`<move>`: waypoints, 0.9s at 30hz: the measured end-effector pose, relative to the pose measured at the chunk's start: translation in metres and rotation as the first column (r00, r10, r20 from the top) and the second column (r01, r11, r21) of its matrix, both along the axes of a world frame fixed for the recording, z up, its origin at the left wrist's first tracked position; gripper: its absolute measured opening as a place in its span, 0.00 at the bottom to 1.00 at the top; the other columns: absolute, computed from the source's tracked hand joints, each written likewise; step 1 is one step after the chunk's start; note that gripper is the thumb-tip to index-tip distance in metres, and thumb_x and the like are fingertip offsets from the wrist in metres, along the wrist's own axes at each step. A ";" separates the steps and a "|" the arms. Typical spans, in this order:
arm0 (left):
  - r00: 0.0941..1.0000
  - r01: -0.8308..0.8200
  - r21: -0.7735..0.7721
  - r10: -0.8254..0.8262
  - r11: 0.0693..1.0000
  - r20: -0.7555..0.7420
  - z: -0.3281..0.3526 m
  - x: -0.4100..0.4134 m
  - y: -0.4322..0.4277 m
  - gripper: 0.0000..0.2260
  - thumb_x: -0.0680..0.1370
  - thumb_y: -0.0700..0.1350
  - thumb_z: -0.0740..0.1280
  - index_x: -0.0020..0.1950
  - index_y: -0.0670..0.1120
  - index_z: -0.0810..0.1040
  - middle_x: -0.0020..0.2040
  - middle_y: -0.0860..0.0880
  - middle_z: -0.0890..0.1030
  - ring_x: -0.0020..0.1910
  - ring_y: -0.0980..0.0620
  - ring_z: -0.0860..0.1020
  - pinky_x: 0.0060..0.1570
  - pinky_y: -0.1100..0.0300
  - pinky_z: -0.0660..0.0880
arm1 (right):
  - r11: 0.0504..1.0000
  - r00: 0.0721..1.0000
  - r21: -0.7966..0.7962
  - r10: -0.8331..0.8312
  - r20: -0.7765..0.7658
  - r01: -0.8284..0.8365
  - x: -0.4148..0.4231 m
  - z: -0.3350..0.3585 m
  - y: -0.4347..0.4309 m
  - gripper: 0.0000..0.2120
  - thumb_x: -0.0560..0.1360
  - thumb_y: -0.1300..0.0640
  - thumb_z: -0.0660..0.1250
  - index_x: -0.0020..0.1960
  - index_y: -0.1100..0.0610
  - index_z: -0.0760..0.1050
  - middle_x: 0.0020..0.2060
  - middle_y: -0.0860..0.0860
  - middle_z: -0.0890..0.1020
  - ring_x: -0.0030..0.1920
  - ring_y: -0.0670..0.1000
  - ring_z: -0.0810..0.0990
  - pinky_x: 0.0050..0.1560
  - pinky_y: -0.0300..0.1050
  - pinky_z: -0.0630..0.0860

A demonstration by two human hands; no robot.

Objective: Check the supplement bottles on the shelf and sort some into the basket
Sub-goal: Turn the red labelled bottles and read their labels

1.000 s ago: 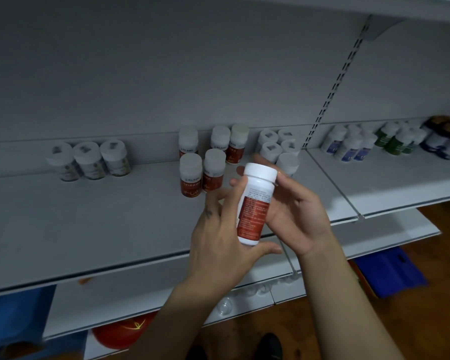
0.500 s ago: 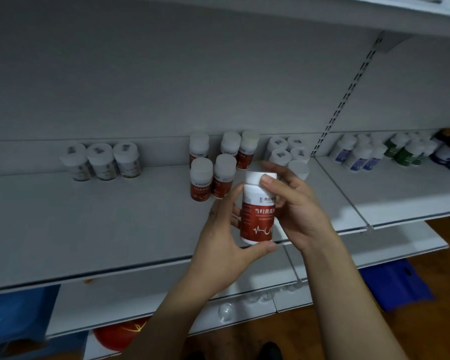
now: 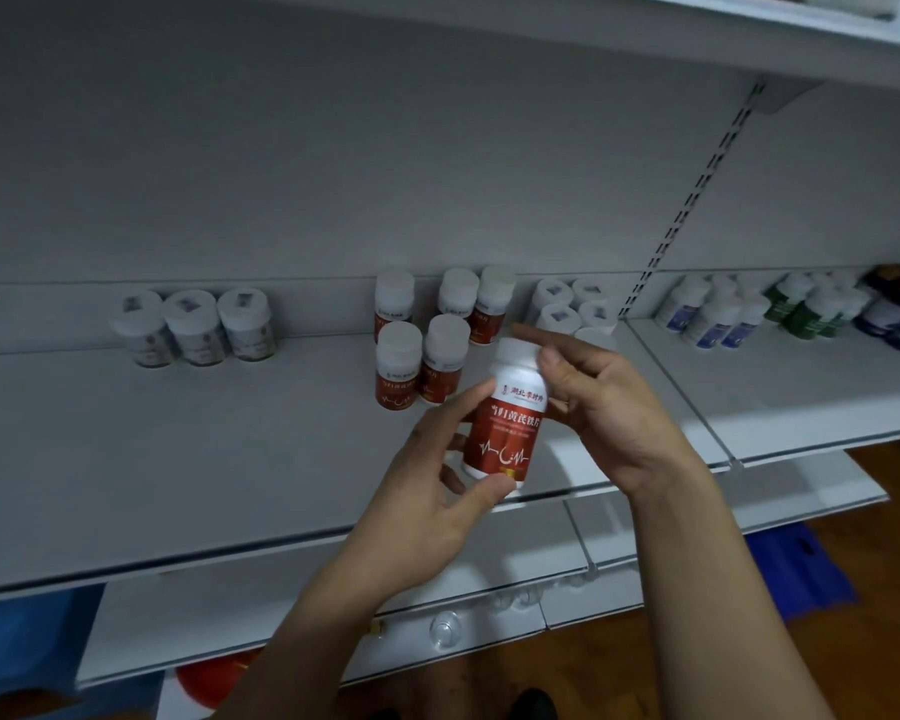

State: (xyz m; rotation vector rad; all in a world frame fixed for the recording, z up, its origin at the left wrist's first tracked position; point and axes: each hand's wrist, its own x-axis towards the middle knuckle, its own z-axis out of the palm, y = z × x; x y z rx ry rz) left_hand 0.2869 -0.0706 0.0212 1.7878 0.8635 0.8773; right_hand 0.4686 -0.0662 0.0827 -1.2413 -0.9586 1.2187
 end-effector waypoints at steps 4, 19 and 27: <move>0.994 0.037 0.050 -0.032 0.998 -0.100 -0.002 0.004 0.000 0.42 0.70 0.52 0.76 0.72 0.73 0.52 0.68 0.63 0.65 0.60 0.63 0.70 0.48 0.66 0.73 | 1.000 1.000 -0.019 -0.011 0.008 0.011 0.003 -0.002 -0.004 0.15 0.71 0.53 0.67 0.56 0.54 0.80 0.50 0.52 0.85 0.50 0.50 0.83 0.50 0.43 0.78; 0.984 0.066 0.086 -0.050 0.994 -0.170 -0.003 0.016 -0.004 0.47 0.68 0.57 0.76 0.74 0.70 0.46 0.68 0.62 0.64 0.62 0.68 0.67 0.56 0.71 0.69 | 0.986 0.987 -0.058 -0.155 0.039 0.157 0.009 -0.003 -0.013 0.20 0.61 0.51 0.74 0.52 0.56 0.81 0.41 0.48 0.84 0.40 0.44 0.83 0.36 0.39 0.78; 0.984 -0.072 0.096 0.086 0.993 -0.154 -0.002 0.019 0.000 0.40 0.71 0.54 0.74 0.75 0.64 0.54 0.64 0.58 0.63 0.59 0.78 0.62 0.55 0.84 0.60 | 0.989 0.988 -0.070 -0.119 0.098 0.126 0.003 -0.006 -0.006 0.22 0.61 0.44 0.73 0.50 0.55 0.79 0.41 0.49 0.83 0.40 0.43 0.82 0.35 0.40 0.76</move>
